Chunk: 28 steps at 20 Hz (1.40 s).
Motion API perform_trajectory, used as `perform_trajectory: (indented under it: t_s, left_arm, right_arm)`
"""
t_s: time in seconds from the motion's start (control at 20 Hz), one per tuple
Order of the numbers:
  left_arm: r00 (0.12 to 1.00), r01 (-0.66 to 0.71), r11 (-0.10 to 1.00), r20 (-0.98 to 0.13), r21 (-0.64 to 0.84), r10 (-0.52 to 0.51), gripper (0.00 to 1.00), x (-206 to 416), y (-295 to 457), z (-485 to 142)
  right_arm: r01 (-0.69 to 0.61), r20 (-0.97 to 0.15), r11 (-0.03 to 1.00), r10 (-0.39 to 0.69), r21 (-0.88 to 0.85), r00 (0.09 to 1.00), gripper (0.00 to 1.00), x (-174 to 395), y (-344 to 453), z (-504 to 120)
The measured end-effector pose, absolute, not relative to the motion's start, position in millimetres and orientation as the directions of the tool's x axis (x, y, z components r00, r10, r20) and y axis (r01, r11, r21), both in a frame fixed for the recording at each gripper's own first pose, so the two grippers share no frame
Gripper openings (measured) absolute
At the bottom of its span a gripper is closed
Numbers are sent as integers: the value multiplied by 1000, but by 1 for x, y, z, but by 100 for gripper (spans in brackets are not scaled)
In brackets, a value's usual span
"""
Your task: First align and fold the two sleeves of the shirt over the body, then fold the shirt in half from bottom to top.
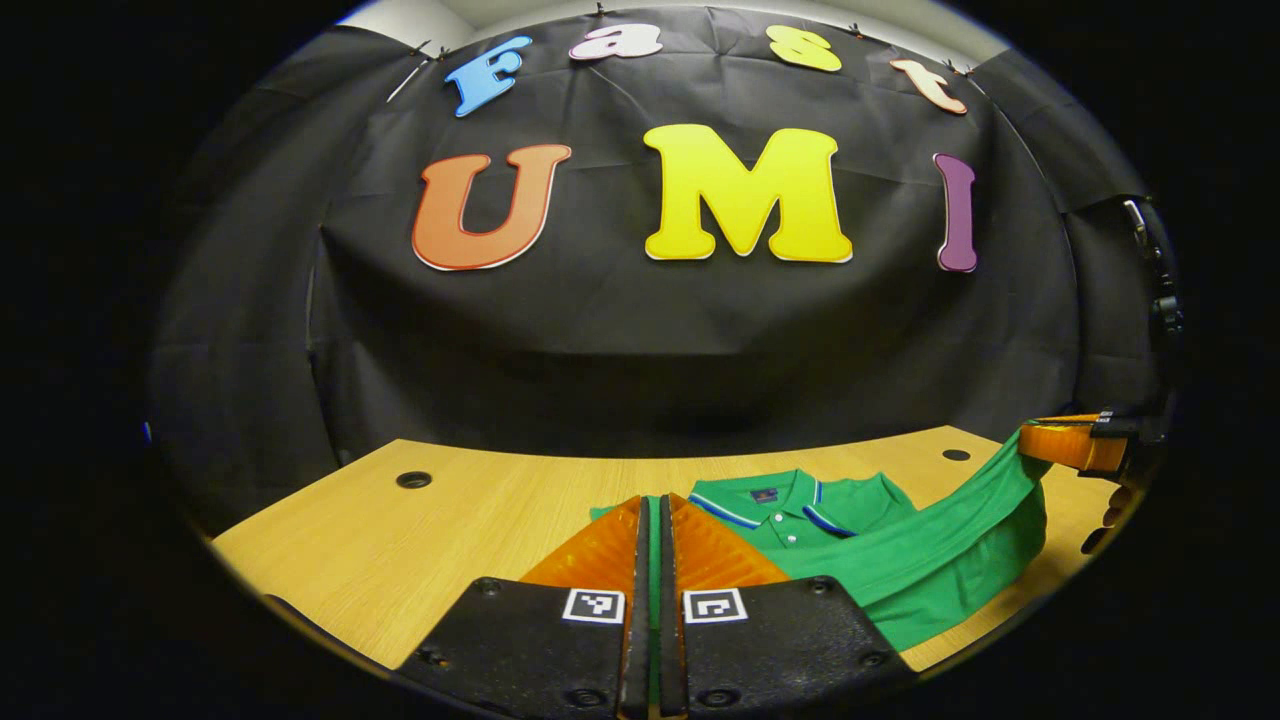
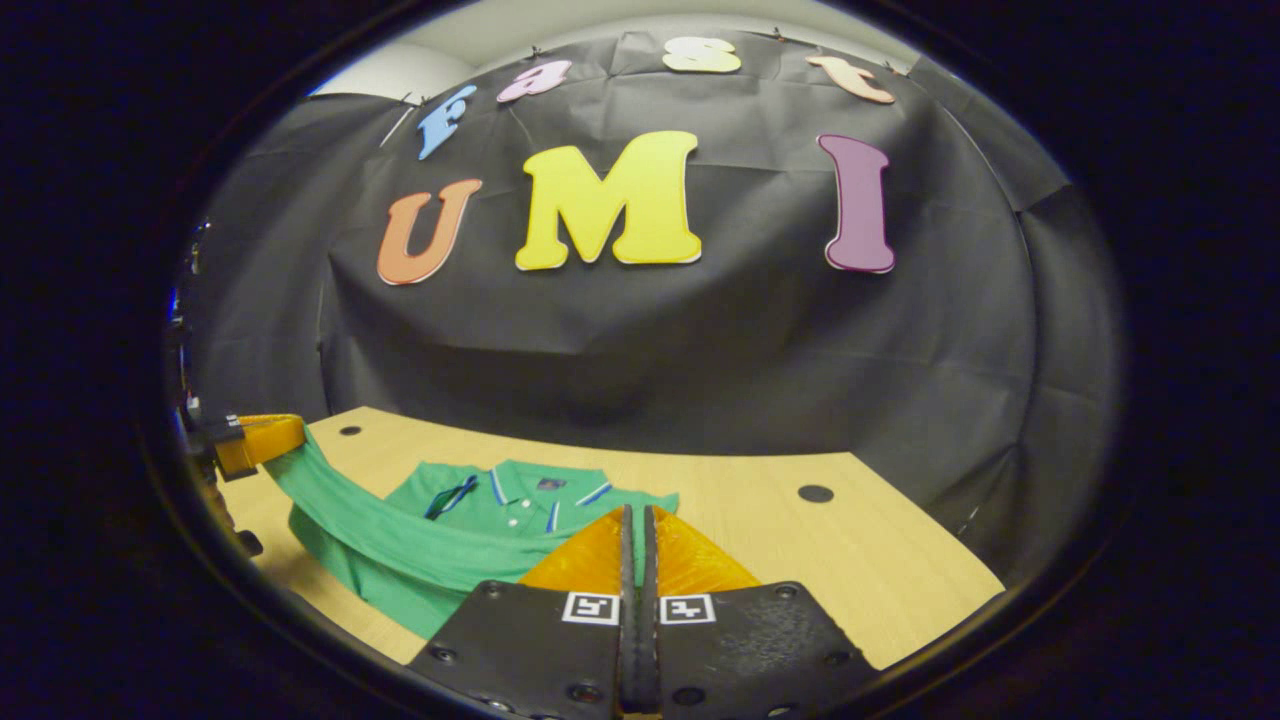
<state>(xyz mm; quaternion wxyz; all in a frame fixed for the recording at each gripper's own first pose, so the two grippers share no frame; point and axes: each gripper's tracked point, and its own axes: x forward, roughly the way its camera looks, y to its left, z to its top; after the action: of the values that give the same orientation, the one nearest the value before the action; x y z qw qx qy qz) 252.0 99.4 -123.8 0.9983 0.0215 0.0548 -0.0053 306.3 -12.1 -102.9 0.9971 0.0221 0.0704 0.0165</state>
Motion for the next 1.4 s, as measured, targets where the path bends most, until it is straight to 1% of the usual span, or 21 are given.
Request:
perform_trajectory:
  t_s: [0.2, 0.4, 0.5, 0.65, 0.7, 0.85, 1.05, 1.1, 1.15, 1.2, 1.25, 1.3, 1.4]
  left_arm:
    - [993, -10, 998, -116, 56, 17, 9, 316, 108, -150]
    - [994, -13, 1000, -107, 27, 16, 10, 361, 120, -161]
    - [993, -15, 1000, -120, 26, 18, 9, 385, 128, -170]
    - [990, -1, 1000, -144, -25, -3, 10, 413, 129, -177]
    - [989, -2, 1000, -149, -21, -1, 10, 421, 129, -178]
    - [991, 1, 1000, -132, 21, 2, 9, 442, 130, -175]
    - [991, 7, 998, -134, 58, 1, 9, 459, 129, -178]
    - [991, -6, 998, -132, 69, 15, 9, 459, 132, -178]
    - [991, -10, 998, -133, 63, 18, 9, 459, 134, -179]
    - [992, -16, 999, -124, 46, 22, 12, 458, 135, -177]
    - [993, -33, 999, -114, 39, 37, 15, 458, 138, -176]
    - [993, -29, 999, -112, 23, 31, 43, 456, 137, -176]
    - [994, -9, 1000, -108, 18, 11, 100, 456, 132, -175]
  right_arm:
    - [2, -124, 997, 7, 74, 992, 0, 378, -9, -125]
    - [28, -166, 996, -13, 89, 986, 0, 433, -19, -154]
    - [44, -174, 995, -27, 94, 984, 0, 459, -28, -157]
    - [42, -170, 994, -24, 104, 985, 0, 501, -34, -153]
    - [39, -171, 995, -22, 96, 985, 0, 513, -35, -154]
    - [36, -172, 997, -23, 69, 985, 0, 538, -34, -157]
    - [38, -168, 998, -30, 43, 985, 0, 549, -30, -159]
    - [39, -167, 999, -34, 25, 985, 0, 552, -29, -162]
    - [31, -165, 999, -32, -5, 986, 0, 553, -27, -167]
    - [14, -163, 1000, -17, -16, 987, 2, 555, -25, -169]
    - [9, -147, 1000, -11, -14, 989, 5, 552, -26, -165]
    - [-7, -126, 1000, 8, 5, 992, 35, 552, -21, -162]
    - [14, -122, 1000, -11, 26, 993, 96, 548, -27, -161]
